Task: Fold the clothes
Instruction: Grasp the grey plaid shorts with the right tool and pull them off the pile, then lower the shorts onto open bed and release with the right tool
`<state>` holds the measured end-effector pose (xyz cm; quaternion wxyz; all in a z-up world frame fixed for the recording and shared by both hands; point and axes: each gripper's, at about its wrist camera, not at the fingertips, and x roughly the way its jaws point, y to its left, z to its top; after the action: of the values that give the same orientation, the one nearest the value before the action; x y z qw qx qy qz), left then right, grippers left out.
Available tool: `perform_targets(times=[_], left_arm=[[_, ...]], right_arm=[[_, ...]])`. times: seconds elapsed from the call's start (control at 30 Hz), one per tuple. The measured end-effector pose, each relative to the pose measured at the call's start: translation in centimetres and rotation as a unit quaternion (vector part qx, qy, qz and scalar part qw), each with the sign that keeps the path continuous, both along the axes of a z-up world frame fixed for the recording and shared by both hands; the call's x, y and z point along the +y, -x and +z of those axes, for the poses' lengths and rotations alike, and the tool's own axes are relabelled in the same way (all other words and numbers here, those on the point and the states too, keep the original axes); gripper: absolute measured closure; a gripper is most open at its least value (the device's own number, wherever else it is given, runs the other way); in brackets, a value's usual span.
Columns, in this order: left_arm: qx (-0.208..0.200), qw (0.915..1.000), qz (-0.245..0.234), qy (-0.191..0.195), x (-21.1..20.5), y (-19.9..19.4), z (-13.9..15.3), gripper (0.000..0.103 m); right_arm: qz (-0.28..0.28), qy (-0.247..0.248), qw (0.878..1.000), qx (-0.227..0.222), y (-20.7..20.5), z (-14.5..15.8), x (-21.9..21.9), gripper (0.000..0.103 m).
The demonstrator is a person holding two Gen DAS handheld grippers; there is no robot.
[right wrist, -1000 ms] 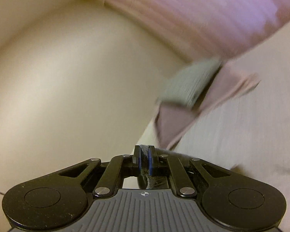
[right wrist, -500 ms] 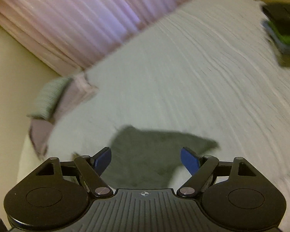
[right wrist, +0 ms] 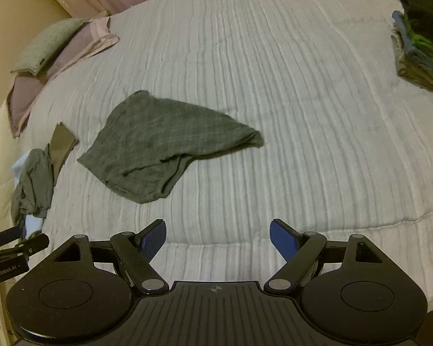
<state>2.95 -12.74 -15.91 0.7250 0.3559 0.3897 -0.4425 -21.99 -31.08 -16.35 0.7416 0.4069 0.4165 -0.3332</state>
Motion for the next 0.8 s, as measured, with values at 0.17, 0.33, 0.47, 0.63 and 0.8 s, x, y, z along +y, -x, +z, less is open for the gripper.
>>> perform_targets(times=[0.17,0.33,0.47,0.63,0.8], left_arm=[[-0.011,0.9997,-0.02,0.0,-0.5,-1.4,0.0,0.028],[-0.015,0.9988,-0.045,0.008,-0.9,-3.7,0.4,0.028],[-0.015,0.9979,-0.062,0.009,-1.3,-5.9,0.1,0.028],[-0.005,0.9963,-0.086,0.008,-1.8,-8.1,-0.7,0.028],[0.005,0.9946,-0.104,0.002,-2.3,-9.7,-1.9,0.028]], right_arm=[[0.006,0.01,1.0,0.003,-2.7,0.8,0.3,0.021],[-0.02,0.016,1.0,0.005,-4.6,1.0,0.8,0.021],[-0.042,0.016,0.999,0.005,-6.0,0.9,1.8,0.021],[-0.07,0.005,0.997,0.017,-7.1,0.0,3.2,0.021],[-0.1,-0.007,0.995,0.029,-7.8,-1.1,4.2,0.021]])
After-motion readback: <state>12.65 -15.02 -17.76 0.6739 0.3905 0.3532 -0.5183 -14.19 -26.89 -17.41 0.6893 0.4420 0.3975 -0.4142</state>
